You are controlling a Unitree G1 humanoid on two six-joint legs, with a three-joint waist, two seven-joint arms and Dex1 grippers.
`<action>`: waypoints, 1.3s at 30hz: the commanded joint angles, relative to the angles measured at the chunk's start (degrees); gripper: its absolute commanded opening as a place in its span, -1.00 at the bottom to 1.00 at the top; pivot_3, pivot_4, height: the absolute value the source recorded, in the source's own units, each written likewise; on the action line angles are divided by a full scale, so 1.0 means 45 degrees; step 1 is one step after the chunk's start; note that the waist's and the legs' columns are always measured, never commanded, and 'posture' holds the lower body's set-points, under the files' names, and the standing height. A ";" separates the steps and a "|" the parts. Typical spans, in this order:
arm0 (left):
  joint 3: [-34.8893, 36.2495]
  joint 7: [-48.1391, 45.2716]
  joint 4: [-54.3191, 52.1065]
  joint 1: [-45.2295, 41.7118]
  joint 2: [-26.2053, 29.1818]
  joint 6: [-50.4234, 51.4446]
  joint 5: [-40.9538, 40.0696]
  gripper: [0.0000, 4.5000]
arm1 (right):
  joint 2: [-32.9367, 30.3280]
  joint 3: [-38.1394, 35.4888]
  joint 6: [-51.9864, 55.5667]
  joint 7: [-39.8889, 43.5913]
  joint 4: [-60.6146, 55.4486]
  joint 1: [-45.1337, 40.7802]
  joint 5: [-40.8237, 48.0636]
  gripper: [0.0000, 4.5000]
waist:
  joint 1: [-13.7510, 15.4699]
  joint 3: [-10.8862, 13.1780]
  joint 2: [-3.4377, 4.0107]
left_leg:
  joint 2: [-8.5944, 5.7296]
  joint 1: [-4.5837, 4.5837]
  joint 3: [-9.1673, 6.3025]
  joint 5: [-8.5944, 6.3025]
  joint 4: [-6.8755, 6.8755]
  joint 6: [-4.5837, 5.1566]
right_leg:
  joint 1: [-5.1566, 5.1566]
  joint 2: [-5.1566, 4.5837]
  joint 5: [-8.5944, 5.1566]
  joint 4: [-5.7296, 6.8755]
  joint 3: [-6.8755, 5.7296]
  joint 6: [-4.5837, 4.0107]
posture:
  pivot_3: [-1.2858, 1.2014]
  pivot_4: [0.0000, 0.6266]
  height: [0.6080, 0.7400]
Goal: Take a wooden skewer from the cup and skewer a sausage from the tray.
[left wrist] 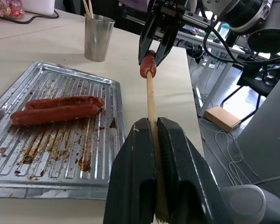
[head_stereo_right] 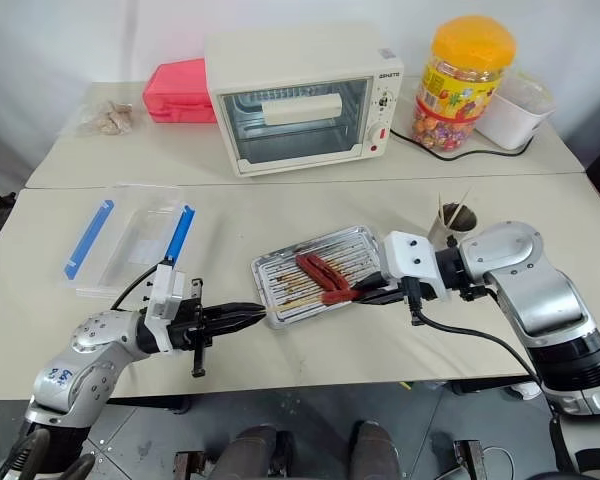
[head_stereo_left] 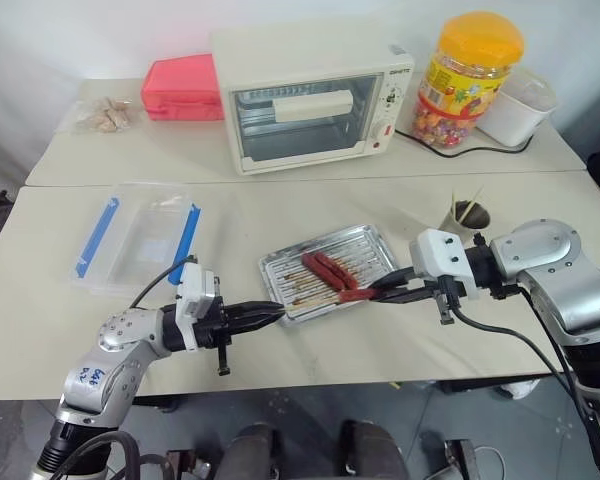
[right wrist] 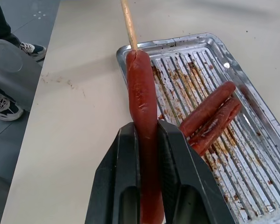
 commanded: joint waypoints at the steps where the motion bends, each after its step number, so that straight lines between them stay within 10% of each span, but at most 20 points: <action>1: -0.0115 0.0051 -0.0120 -0.0086 -0.0097 -0.0183 0.0142 -1.00 | 0.0007 -0.0103 -0.0054 0.0058 -0.0435 -0.0245 0.0162 -0.85 | -0.0004 0.0000 0.0000 | 0.0001 0.0000 0.0000 0.0000 0.0000 0.0000 | 0.0000 0.0001 0.0000 0.0000 0.0000 0.0000 | 0.03 -0.52 1.00; 29: -0.1943 0.0314 0.1113 -0.2420 -0.2247 0.0292 0.1486 -1.00 | 0.1022 0.1014 0.1707 -0.0414 -0.1517 -0.0745 -0.0556 -0.85 | -0.0001 0.0001 -0.0002 | -0.0004 -0.0002 -0.0002 0.0001 0.0005 0.0001 | -0.0005 0.0000 0.0001 0.0021 -0.0012 0.0001 | 0.03 -0.52 1.00; 39: 0.0083 0.0481 0.0221 -0.1331 -0.1185 -0.0104 0.1077 -1.00 | -0.0169 -0.0784 0.0260 0.0295 -0.0389 0.0385 -0.0098 0.57 | -0.0020 0.0003 -0.0005 | -0.0003 -0.0003 -0.0011 0.0001 0.0004 0.0001 | -0.0005 -0.0001 0.0001 0.0021 -0.0012 0.0001 | 0.03 -0.52 1.00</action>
